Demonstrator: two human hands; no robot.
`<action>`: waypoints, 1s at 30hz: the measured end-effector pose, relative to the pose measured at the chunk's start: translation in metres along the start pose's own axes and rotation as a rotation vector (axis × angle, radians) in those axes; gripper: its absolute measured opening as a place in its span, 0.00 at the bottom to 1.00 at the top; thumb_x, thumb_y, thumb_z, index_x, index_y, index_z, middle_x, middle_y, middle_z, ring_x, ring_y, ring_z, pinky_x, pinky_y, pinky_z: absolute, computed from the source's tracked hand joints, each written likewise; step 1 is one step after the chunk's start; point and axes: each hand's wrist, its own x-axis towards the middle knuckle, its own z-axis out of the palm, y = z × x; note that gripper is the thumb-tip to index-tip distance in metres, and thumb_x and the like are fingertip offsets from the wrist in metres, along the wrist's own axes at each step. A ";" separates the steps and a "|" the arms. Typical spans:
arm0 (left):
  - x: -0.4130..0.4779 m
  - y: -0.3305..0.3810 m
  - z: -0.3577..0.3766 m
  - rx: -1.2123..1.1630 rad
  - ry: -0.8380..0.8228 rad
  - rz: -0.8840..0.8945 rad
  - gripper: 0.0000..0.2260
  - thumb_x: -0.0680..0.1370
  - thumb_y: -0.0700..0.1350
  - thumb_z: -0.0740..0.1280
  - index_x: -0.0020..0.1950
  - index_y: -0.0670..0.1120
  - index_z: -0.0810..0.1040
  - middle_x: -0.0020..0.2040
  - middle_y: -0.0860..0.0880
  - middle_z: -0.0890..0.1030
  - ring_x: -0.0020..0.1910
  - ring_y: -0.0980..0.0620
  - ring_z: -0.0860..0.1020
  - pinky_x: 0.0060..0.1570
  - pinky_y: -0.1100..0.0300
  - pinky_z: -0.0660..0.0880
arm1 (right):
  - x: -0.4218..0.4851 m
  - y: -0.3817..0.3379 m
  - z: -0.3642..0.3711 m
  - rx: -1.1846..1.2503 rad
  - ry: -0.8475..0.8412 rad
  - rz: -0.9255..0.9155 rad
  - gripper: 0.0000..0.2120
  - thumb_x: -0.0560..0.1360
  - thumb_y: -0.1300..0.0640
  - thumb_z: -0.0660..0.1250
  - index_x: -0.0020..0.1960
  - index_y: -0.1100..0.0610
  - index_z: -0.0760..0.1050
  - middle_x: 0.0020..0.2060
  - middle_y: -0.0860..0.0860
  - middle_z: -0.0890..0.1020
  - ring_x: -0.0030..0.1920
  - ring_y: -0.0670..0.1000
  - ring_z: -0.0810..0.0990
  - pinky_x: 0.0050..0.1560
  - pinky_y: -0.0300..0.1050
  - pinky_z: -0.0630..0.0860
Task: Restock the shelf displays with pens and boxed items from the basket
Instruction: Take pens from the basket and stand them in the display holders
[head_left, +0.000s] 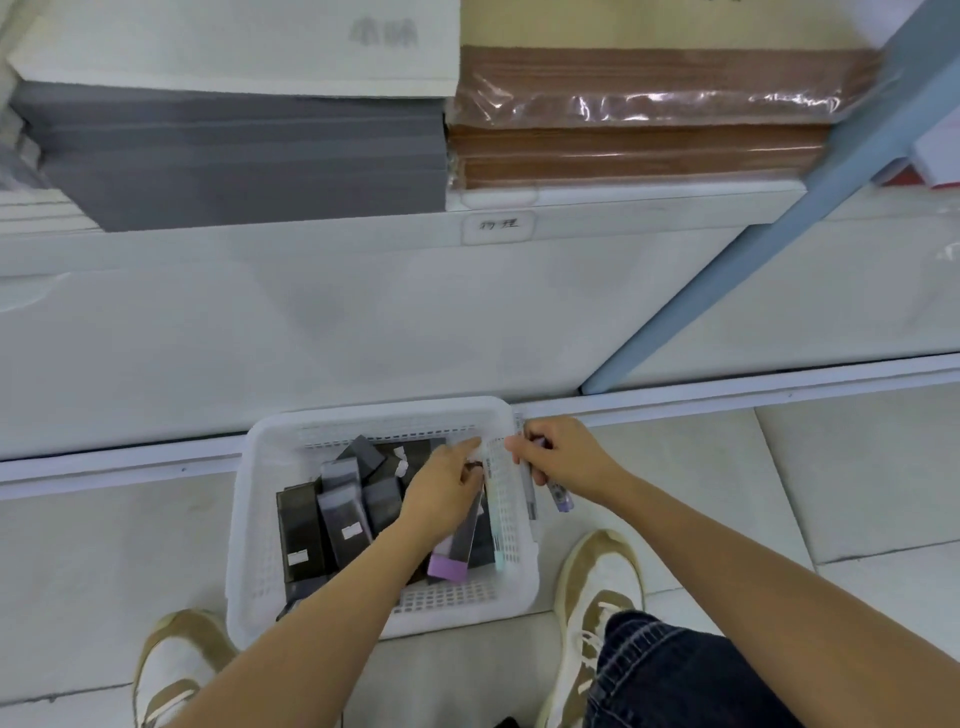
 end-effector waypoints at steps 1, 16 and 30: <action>0.006 0.002 0.003 0.064 -0.010 -0.025 0.18 0.83 0.46 0.58 0.74 0.50 0.67 0.60 0.42 0.72 0.42 0.51 0.75 0.38 0.60 0.69 | 0.000 0.003 0.003 -0.032 -0.015 0.002 0.16 0.78 0.51 0.65 0.40 0.62 0.78 0.26 0.48 0.78 0.26 0.44 0.75 0.35 0.40 0.76; 0.006 0.012 0.015 -0.294 0.171 -0.045 0.10 0.77 0.42 0.69 0.57 0.47 0.73 0.49 0.49 0.80 0.44 0.49 0.79 0.43 0.57 0.77 | 0.000 0.007 -0.001 0.043 -0.119 0.022 0.15 0.79 0.48 0.65 0.43 0.60 0.80 0.29 0.47 0.80 0.30 0.44 0.77 0.37 0.33 0.73; -0.073 0.020 -0.067 -0.640 0.059 0.174 0.14 0.82 0.52 0.61 0.40 0.47 0.75 0.31 0.55 0.76 0.30 0.58 0.72 0.32 0.68 0.69 | -0.017 -0.100 0.012 0.393 -0.106 -0.121 0.11 0.78 0.51 0.67 0.45 0.59 0.78 0.26 0.42 0.75 0.26 0.39 0.71 0.27 0.30 0.66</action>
